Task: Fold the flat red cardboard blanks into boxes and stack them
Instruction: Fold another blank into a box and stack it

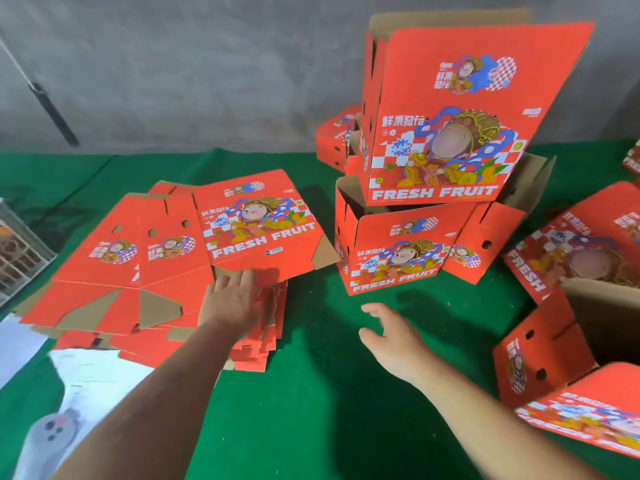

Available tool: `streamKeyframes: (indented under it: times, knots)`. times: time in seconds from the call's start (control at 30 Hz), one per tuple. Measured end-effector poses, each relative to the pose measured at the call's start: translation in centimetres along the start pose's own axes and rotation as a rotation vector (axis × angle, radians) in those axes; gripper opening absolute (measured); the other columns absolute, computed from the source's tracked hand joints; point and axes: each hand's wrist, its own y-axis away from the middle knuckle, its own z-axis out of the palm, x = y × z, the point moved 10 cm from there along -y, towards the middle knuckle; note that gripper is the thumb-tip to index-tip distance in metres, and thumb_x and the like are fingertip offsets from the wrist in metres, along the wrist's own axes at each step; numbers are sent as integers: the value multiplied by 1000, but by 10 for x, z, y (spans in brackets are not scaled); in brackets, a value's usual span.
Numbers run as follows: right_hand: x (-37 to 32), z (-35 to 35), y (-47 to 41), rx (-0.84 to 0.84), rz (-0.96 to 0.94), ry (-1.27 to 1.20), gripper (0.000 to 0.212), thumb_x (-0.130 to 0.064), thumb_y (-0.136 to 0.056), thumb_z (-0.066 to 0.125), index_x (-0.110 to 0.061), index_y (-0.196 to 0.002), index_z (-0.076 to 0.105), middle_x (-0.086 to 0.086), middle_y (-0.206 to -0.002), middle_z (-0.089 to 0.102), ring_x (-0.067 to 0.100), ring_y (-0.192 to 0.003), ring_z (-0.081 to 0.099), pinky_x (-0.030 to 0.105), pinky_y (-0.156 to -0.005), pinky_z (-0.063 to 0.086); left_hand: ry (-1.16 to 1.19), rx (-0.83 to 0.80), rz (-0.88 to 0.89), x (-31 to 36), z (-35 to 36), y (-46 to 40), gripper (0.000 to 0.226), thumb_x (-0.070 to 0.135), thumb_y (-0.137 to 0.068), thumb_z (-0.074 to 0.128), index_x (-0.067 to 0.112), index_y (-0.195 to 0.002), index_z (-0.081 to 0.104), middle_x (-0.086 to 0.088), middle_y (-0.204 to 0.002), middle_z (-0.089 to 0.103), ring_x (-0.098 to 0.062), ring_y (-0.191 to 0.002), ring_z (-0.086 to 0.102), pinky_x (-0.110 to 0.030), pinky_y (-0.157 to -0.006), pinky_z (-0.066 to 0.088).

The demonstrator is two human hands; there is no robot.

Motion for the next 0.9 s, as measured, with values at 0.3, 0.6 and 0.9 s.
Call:
streamKeyframes:
  times: [0.3, 0.6, 0.9]
  knots:
    - [-16, 28, 4, -74, 40, -222, 42, -27, -100, 57, -33, -141, 51, -7, -139, 53, 11, -117, 57, 34, -100, 45, 88, 86, -54, -15, 0, 27, 57, 52, -97, 51, 32, -149, 43, -3, -125, 58, -37, -127, 49, -48, -95, 50]
    - [0, 28, 3, 41, 254, -664, 40, -50, -100, 58, -29, -133, 50, -2, -119, 63, 18, -106, 63, 37, -82, 53, 57, 596, 269, 4, -33, 114, 44, 49, -101, 45, 32, -131, 72, -3, -91, 58, -33, -80, 54, -42, -69, 46]
    - [27, 3, 11, 24, 333, -476, 30, -6, -96, 66, -23, -120, 60, 7, -105, 73, 28, -94, 72, 42, -76, 57, 417, 398, 328, 33, 38, 176, 53, 63, -94, 59, 28, -131, 69, 4, -118, 56, -24, -96, 58, -40, -80, 50]
